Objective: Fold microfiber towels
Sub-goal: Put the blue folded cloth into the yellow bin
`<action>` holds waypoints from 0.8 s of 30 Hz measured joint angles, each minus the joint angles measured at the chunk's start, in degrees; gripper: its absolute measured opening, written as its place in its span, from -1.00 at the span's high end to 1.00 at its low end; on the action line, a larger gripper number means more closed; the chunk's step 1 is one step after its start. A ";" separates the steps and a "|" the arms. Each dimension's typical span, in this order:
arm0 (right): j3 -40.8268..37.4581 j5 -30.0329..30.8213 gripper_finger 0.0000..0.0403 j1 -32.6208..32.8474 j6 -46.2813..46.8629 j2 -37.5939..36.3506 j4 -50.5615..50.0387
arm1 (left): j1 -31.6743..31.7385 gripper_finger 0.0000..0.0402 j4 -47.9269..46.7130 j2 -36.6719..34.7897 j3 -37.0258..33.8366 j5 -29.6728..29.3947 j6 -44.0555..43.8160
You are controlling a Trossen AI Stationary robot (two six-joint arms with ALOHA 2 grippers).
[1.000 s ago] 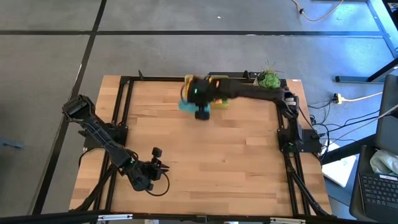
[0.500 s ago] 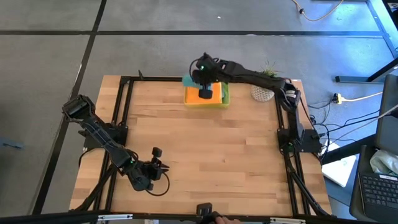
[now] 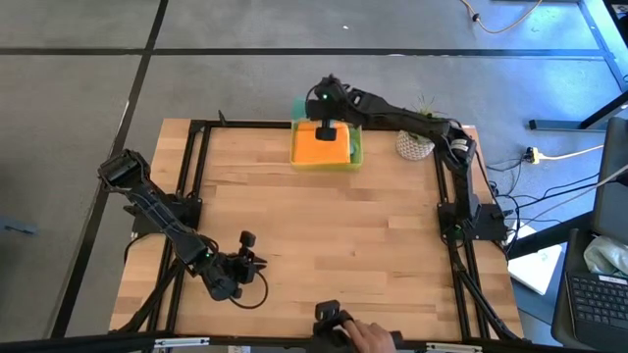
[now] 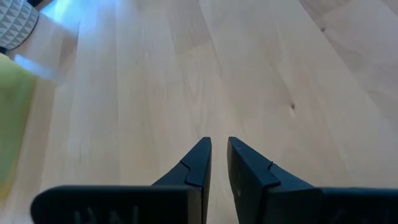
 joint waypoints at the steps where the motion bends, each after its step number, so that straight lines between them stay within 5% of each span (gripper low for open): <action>1: 0.00 -1.49 0.94 -0.31 0.04 0.00 0.00 | 0.04 0.77 -0.29 0.00 0.00 -0.02 0.04; 12: -13.13 -10.93 0.91 3.38 4.03 -0.07 -1.27 | 0.15 0.77 -0.77 0.00 0.00 0.41 -2.57; 18: -18.46 -11.28 0.90 7.15 7.15 0.00 -0.68 | 0.15 0.77 -0.74 0.00 0.00 0.85 -2.63; 24: -17.65 -10.98 0.64 8.61 8.77 0.00 -1.74 | 0.25 0.77 -0.73 0.00 0.00 0.87 -2.54</action>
